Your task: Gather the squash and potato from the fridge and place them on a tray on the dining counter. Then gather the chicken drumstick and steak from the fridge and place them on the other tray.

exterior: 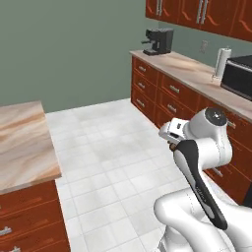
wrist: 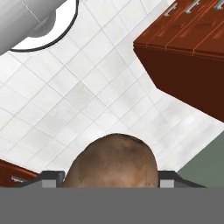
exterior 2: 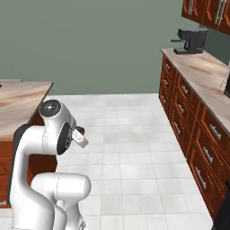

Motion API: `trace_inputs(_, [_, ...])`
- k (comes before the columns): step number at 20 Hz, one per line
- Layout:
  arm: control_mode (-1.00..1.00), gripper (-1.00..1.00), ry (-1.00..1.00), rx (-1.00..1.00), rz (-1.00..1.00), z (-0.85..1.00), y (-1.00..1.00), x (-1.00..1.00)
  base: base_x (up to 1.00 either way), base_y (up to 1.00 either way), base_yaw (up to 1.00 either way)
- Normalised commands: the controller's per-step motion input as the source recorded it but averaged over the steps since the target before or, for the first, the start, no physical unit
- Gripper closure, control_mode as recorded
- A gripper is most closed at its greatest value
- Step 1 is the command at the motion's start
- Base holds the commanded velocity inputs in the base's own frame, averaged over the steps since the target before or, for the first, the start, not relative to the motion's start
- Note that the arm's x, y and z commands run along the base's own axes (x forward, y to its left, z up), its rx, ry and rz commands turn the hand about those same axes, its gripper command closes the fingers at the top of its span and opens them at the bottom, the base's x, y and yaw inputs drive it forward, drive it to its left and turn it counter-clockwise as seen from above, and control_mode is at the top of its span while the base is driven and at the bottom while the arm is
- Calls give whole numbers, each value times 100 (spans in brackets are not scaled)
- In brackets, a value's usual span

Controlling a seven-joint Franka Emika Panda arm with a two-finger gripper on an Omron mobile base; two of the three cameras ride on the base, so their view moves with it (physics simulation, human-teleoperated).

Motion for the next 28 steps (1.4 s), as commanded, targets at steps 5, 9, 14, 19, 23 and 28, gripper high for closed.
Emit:
trace_inputs(5, [100, 100, 0, 0, 0, 0, 0, 0, 67, -16, 22])
trace_inputs(9, [100, 100, 0, 0, 0, 0, 0, 0, 64, -34, 19])
trace_inputs(14, [100, 100, 0, 0, 0, 0, 0, 0, 60, -46, 19])
trace_inputs(19, [100, 100, 0, 0, 0, 0, 0, 0, 75, -31, 22])
trace_inputs(23, [100, 100, 0, 0, 0, 0, 0, 0, 93, -17, 27])
trace_inputs(28, [100, 100, 0, 0, 0, 0, 0, 0, 91, -19, 28])
